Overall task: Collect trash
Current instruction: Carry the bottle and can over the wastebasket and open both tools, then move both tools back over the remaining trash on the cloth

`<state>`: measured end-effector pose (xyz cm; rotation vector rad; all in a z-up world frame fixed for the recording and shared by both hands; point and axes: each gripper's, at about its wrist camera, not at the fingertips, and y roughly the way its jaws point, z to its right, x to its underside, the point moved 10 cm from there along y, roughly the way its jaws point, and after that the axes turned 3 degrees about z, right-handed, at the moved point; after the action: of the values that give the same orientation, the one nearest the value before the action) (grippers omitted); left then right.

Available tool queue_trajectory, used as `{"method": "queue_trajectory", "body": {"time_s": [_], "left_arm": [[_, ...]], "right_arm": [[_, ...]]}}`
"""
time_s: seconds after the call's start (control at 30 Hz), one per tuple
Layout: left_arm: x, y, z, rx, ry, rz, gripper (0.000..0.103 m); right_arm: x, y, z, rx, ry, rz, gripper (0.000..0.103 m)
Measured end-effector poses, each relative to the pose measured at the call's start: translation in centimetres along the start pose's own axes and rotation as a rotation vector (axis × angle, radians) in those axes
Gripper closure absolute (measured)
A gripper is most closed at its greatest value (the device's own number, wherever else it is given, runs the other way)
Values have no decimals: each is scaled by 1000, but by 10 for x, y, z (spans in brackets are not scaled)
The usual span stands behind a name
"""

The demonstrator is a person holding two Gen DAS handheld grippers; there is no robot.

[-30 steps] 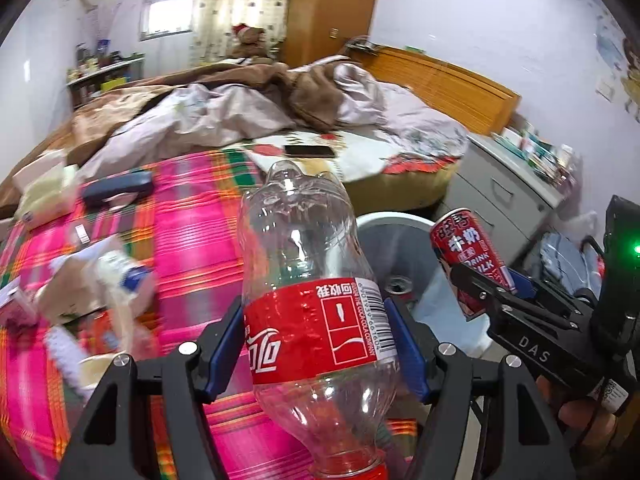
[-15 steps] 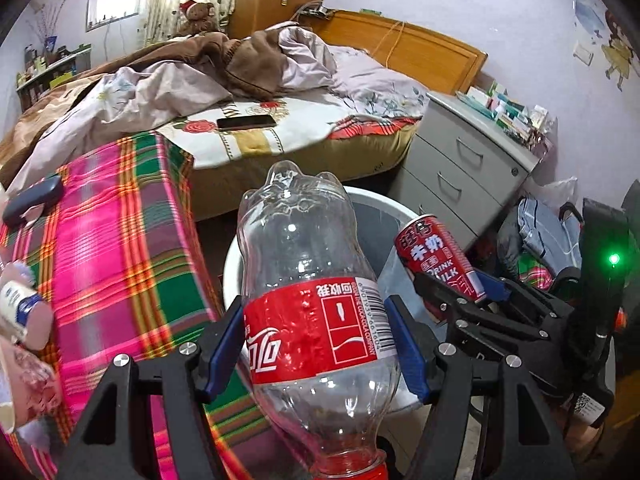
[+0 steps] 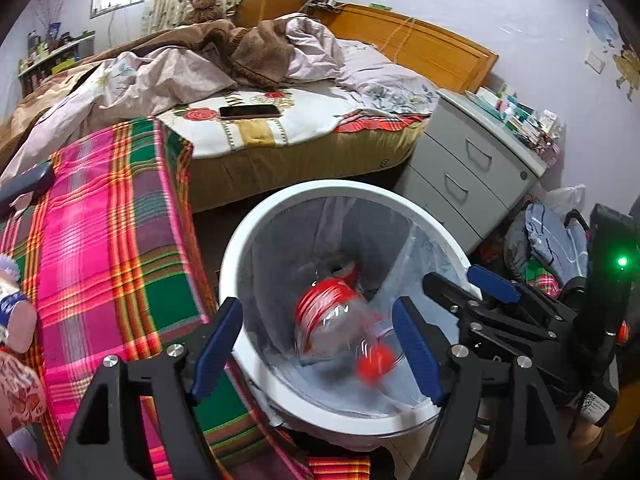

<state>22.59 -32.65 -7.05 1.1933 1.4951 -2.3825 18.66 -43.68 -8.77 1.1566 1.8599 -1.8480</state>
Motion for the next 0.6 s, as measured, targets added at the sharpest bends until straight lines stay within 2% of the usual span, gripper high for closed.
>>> {"method": "queue_trajectory", "body": {"time_s": [0.4, 0.5, 0.6], "left_arm": [[3, -27, -13, -13, -12, 44, 24], [6, -35, -18, -44, -2, 58, 24], [10, -43, -25, -43, -21, 67, 24]], "right_arm": [[-3, -12, -10, -4, 3, 27, 35], [-3, -16, -17, -10, -4, 35, 35], [-2, -20, -24, -19, -9, 42, 35]]}}
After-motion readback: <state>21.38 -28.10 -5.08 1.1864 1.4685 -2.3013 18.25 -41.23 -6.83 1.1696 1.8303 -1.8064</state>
